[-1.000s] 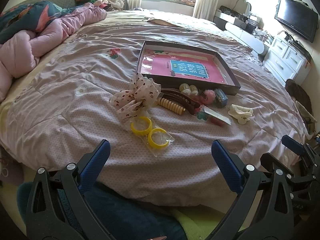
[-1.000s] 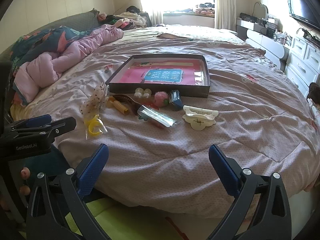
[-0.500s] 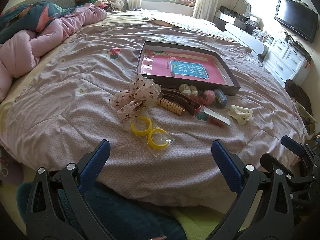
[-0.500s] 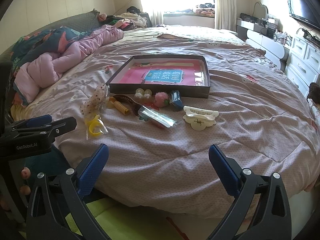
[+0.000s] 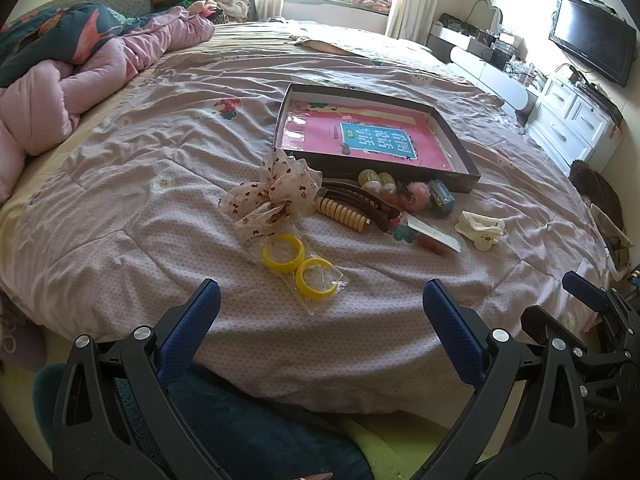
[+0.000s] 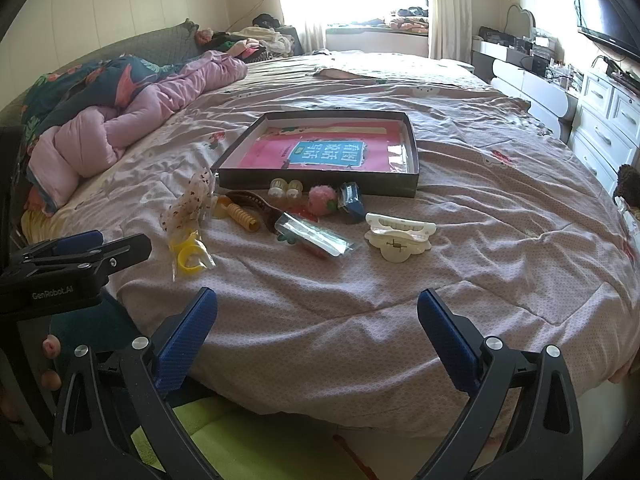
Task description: Organize jewelry
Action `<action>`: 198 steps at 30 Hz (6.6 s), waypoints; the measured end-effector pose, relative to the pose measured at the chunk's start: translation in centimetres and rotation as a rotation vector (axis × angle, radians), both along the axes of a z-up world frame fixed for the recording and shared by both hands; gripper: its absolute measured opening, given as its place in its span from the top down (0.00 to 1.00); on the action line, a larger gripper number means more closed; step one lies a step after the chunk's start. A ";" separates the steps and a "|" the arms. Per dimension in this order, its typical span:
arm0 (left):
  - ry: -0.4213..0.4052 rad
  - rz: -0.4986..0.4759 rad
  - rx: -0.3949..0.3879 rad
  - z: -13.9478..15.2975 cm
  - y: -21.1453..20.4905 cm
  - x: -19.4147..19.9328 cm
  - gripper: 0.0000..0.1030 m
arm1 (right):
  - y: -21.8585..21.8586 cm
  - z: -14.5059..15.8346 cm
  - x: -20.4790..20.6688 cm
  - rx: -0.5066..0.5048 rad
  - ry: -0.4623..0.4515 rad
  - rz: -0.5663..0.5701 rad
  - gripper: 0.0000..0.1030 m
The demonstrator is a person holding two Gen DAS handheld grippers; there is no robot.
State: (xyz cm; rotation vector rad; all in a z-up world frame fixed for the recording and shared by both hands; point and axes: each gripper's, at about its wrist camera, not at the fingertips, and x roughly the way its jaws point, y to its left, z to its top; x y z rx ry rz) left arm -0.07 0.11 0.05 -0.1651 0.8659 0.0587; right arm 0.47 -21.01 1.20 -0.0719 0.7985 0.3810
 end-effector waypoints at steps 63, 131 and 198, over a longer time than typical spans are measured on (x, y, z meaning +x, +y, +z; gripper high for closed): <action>0.114 -0.041 -0.135 -5.0 6.4 11.8 0.35 | -3.2 -6.1 13.3 -0.025 0.140 -0.122 0.06; -0.042 -0.244 -0.115 0.4 0.5 23.4 0.94 | 0.3 0.8 22.6 -0.003 -0.055 0.008 0.37; -0.091 -0.099 -0.096 2.7 4.5 14.2 0.11 | -0.4 1.9 16.0 0.001 -0.078 0.043 0.07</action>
